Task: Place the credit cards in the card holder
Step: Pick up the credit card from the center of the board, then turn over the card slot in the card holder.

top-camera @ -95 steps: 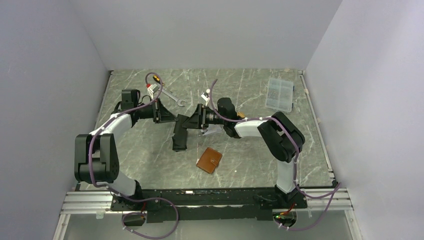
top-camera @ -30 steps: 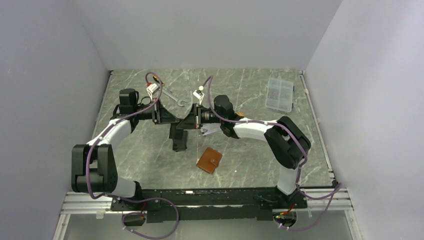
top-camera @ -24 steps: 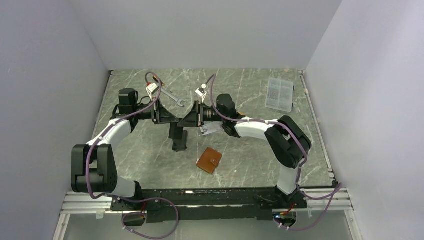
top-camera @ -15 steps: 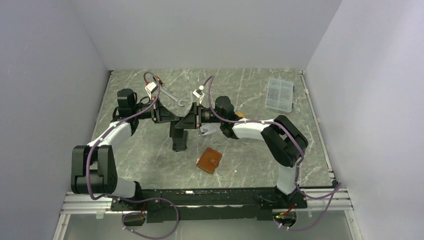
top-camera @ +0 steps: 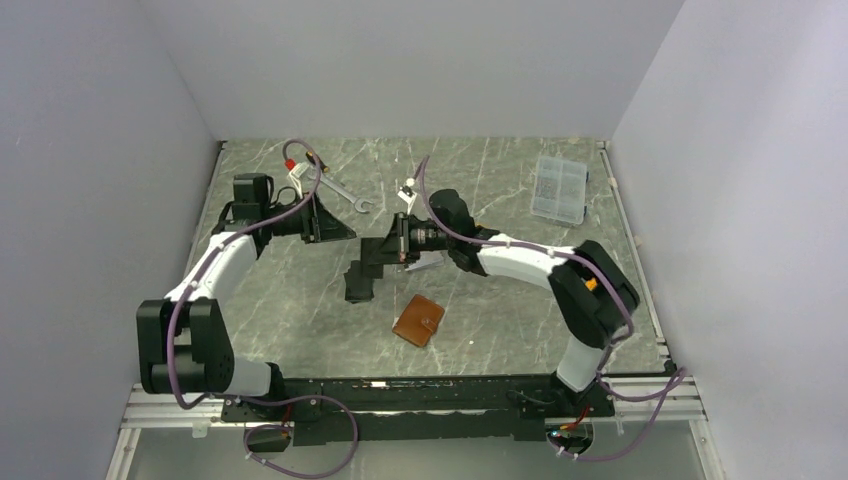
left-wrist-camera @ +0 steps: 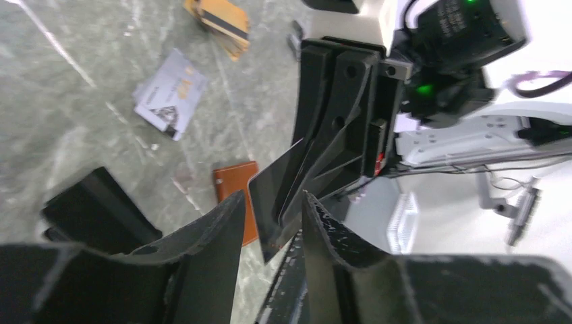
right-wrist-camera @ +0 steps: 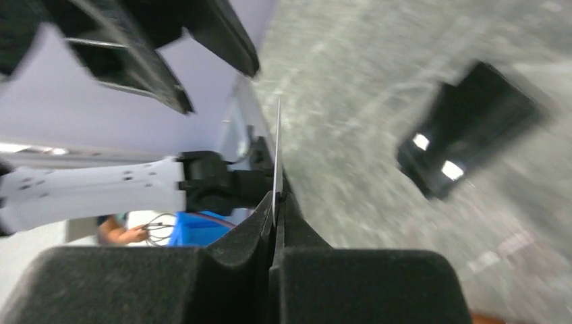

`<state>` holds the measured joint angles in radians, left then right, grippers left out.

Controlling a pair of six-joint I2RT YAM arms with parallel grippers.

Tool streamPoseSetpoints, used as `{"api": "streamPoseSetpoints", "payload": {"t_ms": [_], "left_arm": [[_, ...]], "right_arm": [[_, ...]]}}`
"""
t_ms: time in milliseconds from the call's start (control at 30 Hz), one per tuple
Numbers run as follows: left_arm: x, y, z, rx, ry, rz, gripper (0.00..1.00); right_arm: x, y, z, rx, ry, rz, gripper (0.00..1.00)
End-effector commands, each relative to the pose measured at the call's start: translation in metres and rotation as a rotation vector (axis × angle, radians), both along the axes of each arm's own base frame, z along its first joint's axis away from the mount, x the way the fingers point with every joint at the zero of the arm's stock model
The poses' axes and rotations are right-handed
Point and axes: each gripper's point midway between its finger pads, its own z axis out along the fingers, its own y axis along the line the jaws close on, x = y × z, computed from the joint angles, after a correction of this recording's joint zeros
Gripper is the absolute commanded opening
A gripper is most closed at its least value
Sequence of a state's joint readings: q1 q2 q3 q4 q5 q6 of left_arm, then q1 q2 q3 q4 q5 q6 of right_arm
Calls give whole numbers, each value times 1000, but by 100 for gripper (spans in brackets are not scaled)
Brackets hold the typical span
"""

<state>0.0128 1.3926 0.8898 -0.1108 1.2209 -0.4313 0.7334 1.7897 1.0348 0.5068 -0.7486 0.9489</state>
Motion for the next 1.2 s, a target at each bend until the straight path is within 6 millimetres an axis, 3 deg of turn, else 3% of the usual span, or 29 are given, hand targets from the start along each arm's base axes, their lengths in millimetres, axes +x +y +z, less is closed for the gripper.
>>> {"api": "streamPoseSetpoints", "payload": {"t_ms": [0,167,300,400,667,1167], "left_arm": [[-8,17,-12,224,-153,5,46],[-11,31,-23,386,-269,-10,54],[-28,20,-33,493,-371,-71,55],[-38,15,-42,552,-387,-119,64],[-56,9,-56,631,-463,-206,66],[-60,6,-63,721,-579,-256,64]], "right_arm": [[-10,-57,-61,-472,-3,-91,0],[-42,-100,-111,-826,85,-125,0],[-59,-112,-133,-1008,100,-135,0],[-62,-114,-142,-1061,111,-146,0],[-63,-117,-151,-1115,122,-148,0],[-81,-125,-134,-1033,223,-105,0]]}}
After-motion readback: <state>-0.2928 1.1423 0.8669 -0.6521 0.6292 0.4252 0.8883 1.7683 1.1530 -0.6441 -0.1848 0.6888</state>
